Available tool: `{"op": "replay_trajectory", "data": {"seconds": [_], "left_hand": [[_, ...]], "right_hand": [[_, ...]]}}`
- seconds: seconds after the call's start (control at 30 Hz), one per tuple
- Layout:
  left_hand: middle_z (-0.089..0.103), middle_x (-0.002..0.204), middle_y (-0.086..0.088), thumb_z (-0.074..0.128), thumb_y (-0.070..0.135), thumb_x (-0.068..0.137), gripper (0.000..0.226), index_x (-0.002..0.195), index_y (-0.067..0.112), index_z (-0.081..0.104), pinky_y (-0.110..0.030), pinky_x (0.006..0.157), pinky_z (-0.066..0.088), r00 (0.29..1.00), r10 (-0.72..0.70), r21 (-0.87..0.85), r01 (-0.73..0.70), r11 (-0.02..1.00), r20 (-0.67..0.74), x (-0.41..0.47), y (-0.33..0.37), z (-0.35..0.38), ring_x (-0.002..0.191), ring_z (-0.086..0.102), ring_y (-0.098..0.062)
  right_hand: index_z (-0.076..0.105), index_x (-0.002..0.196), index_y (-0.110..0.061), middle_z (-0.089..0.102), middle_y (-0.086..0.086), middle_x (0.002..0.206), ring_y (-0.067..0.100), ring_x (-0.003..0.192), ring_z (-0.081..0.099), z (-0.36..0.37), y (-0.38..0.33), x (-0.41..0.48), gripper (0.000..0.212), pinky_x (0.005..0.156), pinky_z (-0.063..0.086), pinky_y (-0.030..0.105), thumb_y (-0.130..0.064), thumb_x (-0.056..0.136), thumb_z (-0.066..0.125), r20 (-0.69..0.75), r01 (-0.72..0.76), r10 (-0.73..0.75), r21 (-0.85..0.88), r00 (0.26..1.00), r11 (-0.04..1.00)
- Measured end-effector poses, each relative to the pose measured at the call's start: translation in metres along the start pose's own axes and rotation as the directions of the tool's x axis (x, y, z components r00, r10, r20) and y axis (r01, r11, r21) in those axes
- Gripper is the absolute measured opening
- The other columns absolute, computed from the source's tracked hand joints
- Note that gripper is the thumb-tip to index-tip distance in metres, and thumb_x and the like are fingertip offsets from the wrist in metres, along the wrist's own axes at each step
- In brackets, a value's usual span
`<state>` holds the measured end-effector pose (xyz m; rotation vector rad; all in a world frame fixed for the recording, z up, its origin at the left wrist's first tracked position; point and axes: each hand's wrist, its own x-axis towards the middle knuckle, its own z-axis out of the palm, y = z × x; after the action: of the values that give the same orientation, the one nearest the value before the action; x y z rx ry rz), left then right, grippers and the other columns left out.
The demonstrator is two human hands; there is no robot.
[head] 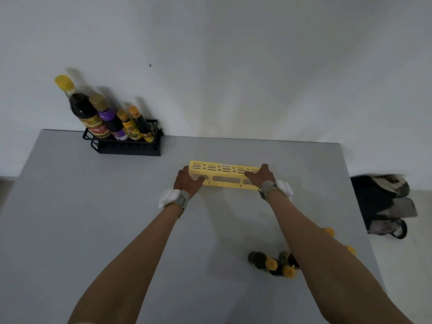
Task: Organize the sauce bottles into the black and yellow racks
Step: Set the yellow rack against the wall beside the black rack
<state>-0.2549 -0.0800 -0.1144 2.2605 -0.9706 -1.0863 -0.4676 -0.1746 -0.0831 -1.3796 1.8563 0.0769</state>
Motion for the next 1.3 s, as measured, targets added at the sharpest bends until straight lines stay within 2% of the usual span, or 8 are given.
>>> {"op": "replay_trajectory", "data": {"seconds": [0.23, 0.4, 0.63, 0.8, 0.93, 1.1, 1.2, 1.3], "left_hand": [[0.052, 0.137, -0.018, 0.064, 0.032, 0.09, 0.059, 0.141, 0.008, 0.046, -0.04, 0.107, 0.042, 0.989, 0.013, -0.018, -0.016, 1.0, -0.147, 0.032, 0.005, -0.05, 0.128, 0.049, -0.034], [0.059, 0.125, -0.026, 0.061, 0.033, 0.092, 0.048, 0.122, -0.005, 0.059, -0.044, 0.095, 0.047, 0.987, 0.033, 0.062, -0.023, 0.998, -0.159, 0.066, 0.006, -0.074, 0.116, 0.057, -0.039], [0.061, 0.079, -0.031, 0.051, 0.047, 0.095, 0.062, 0.08, -0.012, 0.062, -0.042, 0.073, 0.051, 0.999, -0.007, 0.084, 0.01, 0.996, -0.034, 0.109, 0.017, -0.084, 0.084, 0.065, -0.041], [0.029, 0.049, -0.008, 0.051, 0.063, 0.088, 0.067, 0.05, 0.014, 0.026, -0.036, 0.06, 0.041, 0.999, -0.037, 0.101, 0.037, 0.994, -0.003, 0.134, 0.019, -0.078, 0.045, 0.037, -0.022], [0.036, 0.048, -0.009, 0.045, 0.068, 0.087, 0.069, 0.048, 0.013, 0.032, -0.037, 0.061, 0.047, 0.998, -0.054, 0.081, 0.055, 0.995, -0.015, 0.148, 0.022, -0.072, 0.05, 0.046, -0.025], [0.033, 0.044, -0.008, 0.033, 0.061, 0.096, 0.073, 0.041, 0.013, 0.03, -0.036, 0.059, 0.049, 0.996, -0.044, 0.063, 0.049, 0.997, -0.077, 0.153, 0.032, -0.064, 0.042, 0.039, -0.024], [0.056, 0.062, -0.019, 0.026, 0.054, 0.1, 0.074, 0.058, 0.001, 0.055, -0.043, 0.081, 0.057, 0.993, -0.092, 0.079, 0.098, 0.992, -0.073, 0.158, 0.03, -0.058, 0.075, 0.065, -0.04], [0.066, 0.085, -0.026, 0.027, 0.046, 0.103, 0.069, 0.081, -0.008, 0.064, -0.034, 0.073, 0.044, 0.992, -0.077, 0.146, 0.091, 0.985, -0.095, 0.161, 0.026, -0.055, 0.094, 0.065, -0.041]], "right_hand": [[0.033, 0.143, 0.002, 0.044, 0.019, 0.146, 0.034, 0.134, 0.045, 0.001, -0.051, 0.019, 0.072, 0.105, 0.04, 0.038, -0.039, 0.091, 0.06, -0.087, 0.059, -0.041, 0.214, 0.995, 0.975], [0.059, 0.095, -0.006, 0.059, 0.015, 0.1, 0.031, 0.099, 0.057, 0.003, -0.077, 0.038, 0.029, 0.08, 0.039, 0.033, -0.033, 0.092, 0.049, -0.165, 0.132, -0.084, 0.313, 0.983, 0.94], [0.064, 0.115, 0.002, 0.059, 0.024, 0.129, 0.036, 0.12, 0.052, 0.0, -0.103, 0.062, 0.049, 0.098, 0.039, 0.036, -0.036, 0.099, 0.037, -0.151, 0.101, -0.061, 0.278, 0.987, 0.955], [0.061, 0.116, 0.006, 0.053, 0.026, 0.132, 0.038, 0.125, 0.046, 0.003, -0.104, 0.081, 0.057, 0.108, 0.034, 0.044, -0.042, 0.101, 0.033, -0.12, 0.045, -0.001, 0.365, 0.993, 0.93], [0.056, 0.122, -0.002, 0.051, 0.019, 0.123, 0.027, 0.109, 0.047, 0.007, -0.103, 0.088, 0.057, 0.093, 0.039, 0.036, -0.05, 0.098, 0.036, -0.117, 0.017, 0.042, 0.468, 0.992, 0.883], [0.044, 0.136, -0.003, 0.046, 0.02, 0.143, 0.038, 0.126, 0.048, 0.011, -0.101, 0.094, 0.057, 0.104, 0.042, 0.045, -0.046, 0.1, 0.035, -0.137, -0.025, 0.096, 0.448, 0.986, 0.894], [0.044, 0.139, -0.003, 0.043, 0.018, 0.148, 0.037, 0.133, 0.044, 0.019, -0.098, 0.098, 0.056, 0.108, 0.039, 0.043, -0.042, 0.102, 0.033, -0.143, -0.039, 0.107, 0.417, 0.984, 0.908], [0.046, 0.14, -0.004, 0.044, 0.017, 0.148, 0.036, 0.135, 0.042, 0.023, -0.096, 0.101, 0.052, 0.11, 0.035, 0.04, -0.038, 0.102, 0.034, -0.169, -0.03, 0.104, 0.39, 0.98, 0.921]]}}
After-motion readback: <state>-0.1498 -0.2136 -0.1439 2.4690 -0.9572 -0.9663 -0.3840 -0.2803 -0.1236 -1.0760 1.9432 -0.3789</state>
